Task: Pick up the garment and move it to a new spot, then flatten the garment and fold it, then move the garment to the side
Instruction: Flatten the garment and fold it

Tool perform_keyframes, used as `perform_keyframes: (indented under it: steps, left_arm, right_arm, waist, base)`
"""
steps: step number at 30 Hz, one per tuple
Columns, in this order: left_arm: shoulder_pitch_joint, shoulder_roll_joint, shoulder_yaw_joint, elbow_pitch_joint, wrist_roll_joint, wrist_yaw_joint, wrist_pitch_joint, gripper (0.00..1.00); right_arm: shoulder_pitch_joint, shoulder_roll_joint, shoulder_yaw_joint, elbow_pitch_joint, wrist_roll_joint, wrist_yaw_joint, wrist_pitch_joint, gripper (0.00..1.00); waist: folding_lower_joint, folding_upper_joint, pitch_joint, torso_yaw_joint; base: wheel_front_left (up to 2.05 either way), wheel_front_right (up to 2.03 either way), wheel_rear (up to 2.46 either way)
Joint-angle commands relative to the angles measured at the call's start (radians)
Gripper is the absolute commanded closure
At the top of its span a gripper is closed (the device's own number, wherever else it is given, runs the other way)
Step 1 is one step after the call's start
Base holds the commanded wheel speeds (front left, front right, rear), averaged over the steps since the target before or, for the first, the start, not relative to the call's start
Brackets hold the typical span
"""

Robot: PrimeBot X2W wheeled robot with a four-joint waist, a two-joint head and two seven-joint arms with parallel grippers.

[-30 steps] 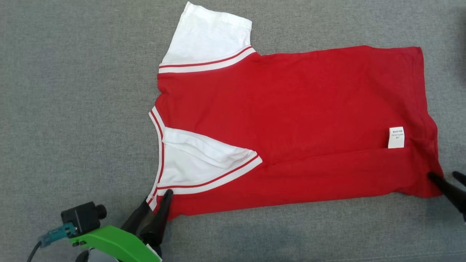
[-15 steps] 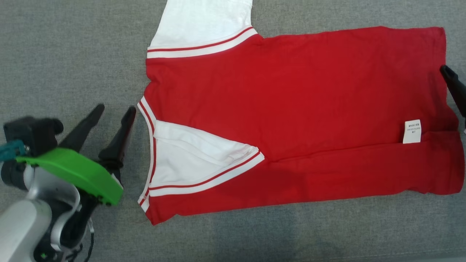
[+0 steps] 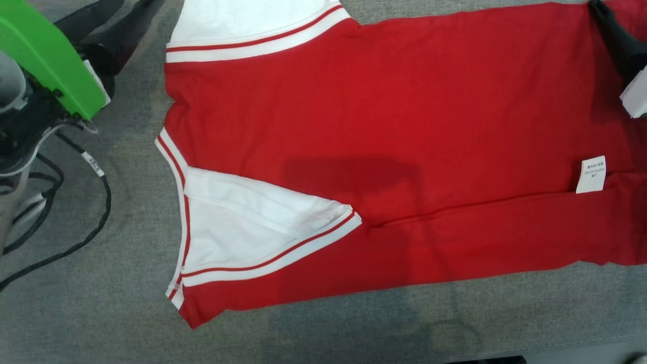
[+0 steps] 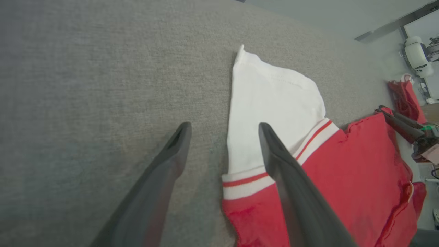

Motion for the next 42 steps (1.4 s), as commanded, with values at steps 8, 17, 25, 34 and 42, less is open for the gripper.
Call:
perform_keyframes:
  steps: [8, 17, 25, 34, 42]
  left_arm:
    - [-0.118, 0.037, -0.036, 0.111, -0.037, -0.038, 0.163, 0.0]
    - [-0.176, 0.019, -0.055, 0.181, -0.023, -0.072, 0.184, 0.0]
    - [-0.251, 0.012, -0.122, 0.257, 0.084, -0.094, 0.193, 0.0]
    - [-0.3, -0.037, -0.175, 0.337, 0.137, -0.126, 0.17, 0.0]
    - [-0.325, -0.085, -0.19, 0.382, 0.153, -0.157, 0.103, 1.0]
  right_arm:
    - [-0.029, -0.011, 0.088, 0.04, 0.063, 0.0, -0.011, 0.1]
    - [-0.02, -0.037, 0.133, 0.029, 0.111, -0.001, -0.018, 0.03]
    - [-0.023, -0.025, 0.174, 0.003, 0.123, 0.0, -0.011, 0.12]
    - [-0.041, -0.03, 0.199, -0.008, 0.13, 0.0, -0.007, 0.31]
    - [-0.054, -0.027, 0.205, 0.013, 0.113, 0.0, -0.022, 1.0]
  waist:
    - [-0.0002, 0.0, 0.022, -0.073]
    - [-0.0002, 0.0, 0.025, -0.114]
    - [-0.0002, 0.0, 0.024, -0.138]
    - [-0.0002, 0.0, 0.025, -0.146]
    - [-0.0002, 0.0, 0.017, -0.137]
  base:
    - [0.0, 0.0, 0.0]
    - [0.0, 0.0, 0.0]
    - [0.0, 0.0, 0.0]
    - [0.0, 0.0, 0.0]
    - [0.0, 0.0, 0.0]
